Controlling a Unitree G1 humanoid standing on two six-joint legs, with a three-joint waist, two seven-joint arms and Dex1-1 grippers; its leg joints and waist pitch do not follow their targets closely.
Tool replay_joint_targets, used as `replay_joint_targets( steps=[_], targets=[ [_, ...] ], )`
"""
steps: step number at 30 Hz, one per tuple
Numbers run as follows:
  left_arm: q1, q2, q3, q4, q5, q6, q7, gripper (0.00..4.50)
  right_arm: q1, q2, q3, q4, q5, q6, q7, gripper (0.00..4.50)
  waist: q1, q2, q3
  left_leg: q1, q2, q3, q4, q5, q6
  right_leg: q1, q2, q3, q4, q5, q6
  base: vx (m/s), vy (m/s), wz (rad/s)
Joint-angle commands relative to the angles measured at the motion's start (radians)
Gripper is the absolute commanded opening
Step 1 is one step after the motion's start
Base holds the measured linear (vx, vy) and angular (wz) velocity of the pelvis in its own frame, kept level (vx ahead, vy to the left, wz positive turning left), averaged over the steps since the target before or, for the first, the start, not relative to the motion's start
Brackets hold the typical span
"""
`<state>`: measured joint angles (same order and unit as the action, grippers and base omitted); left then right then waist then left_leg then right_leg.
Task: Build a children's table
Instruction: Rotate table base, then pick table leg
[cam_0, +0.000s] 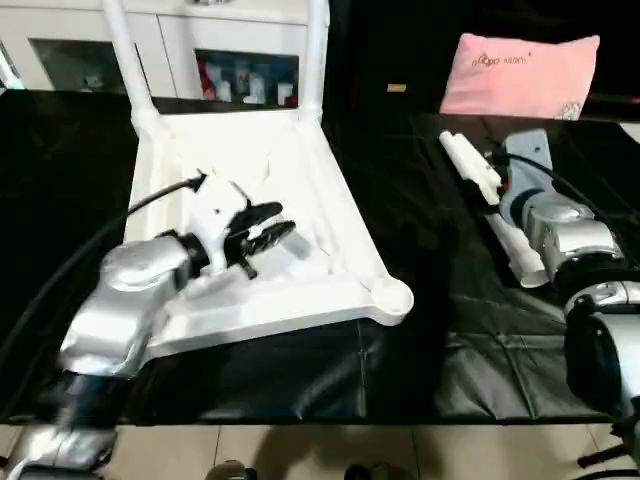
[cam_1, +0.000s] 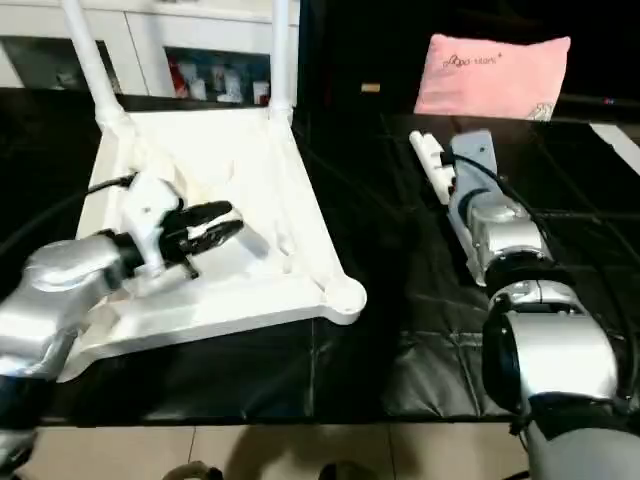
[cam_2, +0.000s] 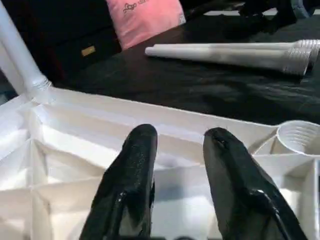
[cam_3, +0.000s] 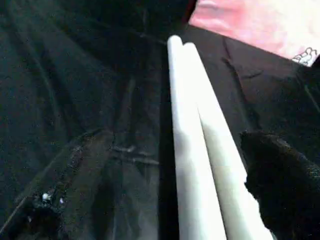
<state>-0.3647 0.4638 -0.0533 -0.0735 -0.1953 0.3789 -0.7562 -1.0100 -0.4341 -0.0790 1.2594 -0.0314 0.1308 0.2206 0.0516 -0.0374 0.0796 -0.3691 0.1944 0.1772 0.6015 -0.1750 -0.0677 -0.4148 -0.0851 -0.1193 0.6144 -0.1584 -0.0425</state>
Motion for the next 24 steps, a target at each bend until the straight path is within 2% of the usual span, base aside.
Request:
replay_joint_targets(
  steps=[1,2,3,4,7,8,9,11,12,15,16,20,21,22,24],
  targets=[
    [0.022,0.014,0.007,-0.058,-0.011,0.049,-0.007,2.1,-0.005,-0.015,0.002,0.02,-0.012,0.028,-0.018,4.5,-0.003,0.02,-0.071,0.009,0.031,-0.008,-0.062,-0.289,-0.003,0.055,-0.055,0.06,-0.074,-0.294,-0.188,0.0,0.0,0.0],
    [0.034,0.021,0.009,-0.083,-0.017,0.067,-0.007,2.18,-0.005,-0.017,0.001,0.025,-0.013,0.032,-0.021,4.5,-0.004,0.018,-0.072,0.011,0.03,-0.007,-0.06,-0.297,-0.002,0.054,-0.054,0.06,-0.076,-0.308,-0.183,0.0,0.0,0.0],
    [0.052,0.034,0.009,-0.122,-0.028,0.097,-0.009,2.18,-0.007,-0.02,0.004,0.034,-0.02,0.038,-0.029,4.5,-0.005,0.026,-0.059,0.008,0.029,-0.01,-0.063,-0.313,-0.003,0.05,-0.055,0.059,-0.078,-0.331,-0.173,0.0,0.0,0.0],
    [0.052,0.034,0.009,-0.122,-0.028,0.097,-0.009,2.28,-0.007,-0.02,0.004,0.034,-0.02,0.038,-0.029,4.5,-0.008,0.022,-0.062,0.01,0.03,-0.01,-0.063,-0.318,-0.004,0.051,-0.054,0.059,-0.079,-0.339,-0.167,0.0,0.0,0.0],
    [0.083,0.054,0.004,-0.187,-0.045,0.148,-0.008,2.47,-0.008,-0.034,0.006,0.05,-0.028,0.063,-0.04,4.5,-0.015,0.024,-0.046,0.008,0.027,-0.01,-0.065,-0.333,0.003,0.046,-0.05,0.059,-0.082,-0.361,-0.159,0.0,0.0,0.0],
    [0.093,0.058,0.005,-0.209,-0.051,0.165,-0.004,2.47,-0.007,-0.039,-0.001,0.053,-0.022,0.067,-0.036,4.5,-0.016,0.023,-0.046,0.009,0.026,-0.01,-0.064,-0.334,0.006,0.046,-0.051,0.058,-0.083,-0.366,-0.159,0.0,0.0,0.0],
    [0.102,0.06,0.005,-0.224,-0.053,0.177,0.002,2.65,-0.004,-0.045,-0.011,0.056,-0.014,0.071,-0.032,4.5,-0.019,0.024,-0.037,0.005,0.024,-0.011,-0.065,-0.334,0.01,0.045,-0.049,0.058,-0.084,-0.373,-0.156,0.0,0.0,0.0],
    [0.108,0.061,0.004,-0.234,-0.054,0.186,0.006,2.81,-0.002,-0.049,-0.018,0.058,-0.01,0.072,-0.03,4.5,-0.022,0.023,-0.04,0.001,0.023,-0.01,-0.062,-0.298,0.023,0.049,-0.05,0.059,-0.081,-0.348,-0.159,0.0,0.0,0.0],
    [0.116,0.066,0.002,-0.245,-0.051,0.196,0.007,2.85,0.0,-0.055,-0.025,0.059,-0.006,0.08,-0.033,4.5,-0.022,0.027,-0.036,-0.002,0.024,-0.01,-0.063,-0.281,0.031,0.048,-0.05,0.06,-0.08,-0.332,-0.164,0.0,0.0,0.0],
    [0.129,0.078,0.003,-0.267,-0.053,0.218,0.009,2.9,0.0,-0.066,-0.039,0.066,0.002,0.127,-0.051,4.5,-0.025,0.029,-0.031,-0.003,0.021,-0.009,-0.062,-0.256,0.046,0.05,-0.047,0.059,-0.079,-0.31,-0.176,0.0,0.0,0.0],
    [0.134,0.091,0.009,-0.277,-0.056,0.23,0.009,3.15,-0.001,-0.069,-0.05,0.069,0.016,0.152,-0.016,4.5,-0.023,0.033,-0.03,-0.004,0.02,-0.009,-0.061,-0.252,0.049,0.049,-0.047,0.059,-0.078,-0.304,-0.178,0.0,0.0,0.0],
    [0.14,0.11,0.017,-0.295,-0.058,0.252,0.011,3.41,-0.008,-0.07,-0.073,0.073,0.048,0.182,0.051,4.5,-0.023,0.037,-0.031,-0.014,0.023,-0.008,-0.058,-0.191,0.075,0.051,-0.048,0.06,-0.073,-0.245,-0.202,0.0,0.0,0.0],
    [0.14,0.11,0.017,-0.295,-0.058,0.252,0.011,3.53,-0.008,-0.07,-0.073,0.073,0.048,0.182,0.052,4.5,-0.023,0.037,-0.031,-0.014,0.023,-0.008,-0.058,-0.191,0.075,0.051,-0.048,0.06,-0.073,-0.245,-0.202,0.0,0.0,0.0],
    [0.138,0.111,0.018,-0.297,-0.06,0.255,0.011,3.62,-0.01,-0.07,-0.069,0.072,0.046,0.18,0.074,4.5,-0.022,0.04,-0.024,-0.01,0.026,-0.006,-0.059,-0.215,0.079,0.046,-0.047,0.057,-0.078,-0.275,-0.207,0.0,0.0,0.0],
    [0.13,0.111,0.021,-0.301,-0.064,0.261,0.011,3.74,-0.017,-0.069,-0.053,0.068,0.033,0.165,0.136,4.5,-0.021,0.038,-0.023,-0.009,0.026,-0.006,-0.06,-0.231,0.071,0.046,-0.047,0.057,-0.081,-0.301,-0.202,0.0,0.0,0.0]
  ],
)
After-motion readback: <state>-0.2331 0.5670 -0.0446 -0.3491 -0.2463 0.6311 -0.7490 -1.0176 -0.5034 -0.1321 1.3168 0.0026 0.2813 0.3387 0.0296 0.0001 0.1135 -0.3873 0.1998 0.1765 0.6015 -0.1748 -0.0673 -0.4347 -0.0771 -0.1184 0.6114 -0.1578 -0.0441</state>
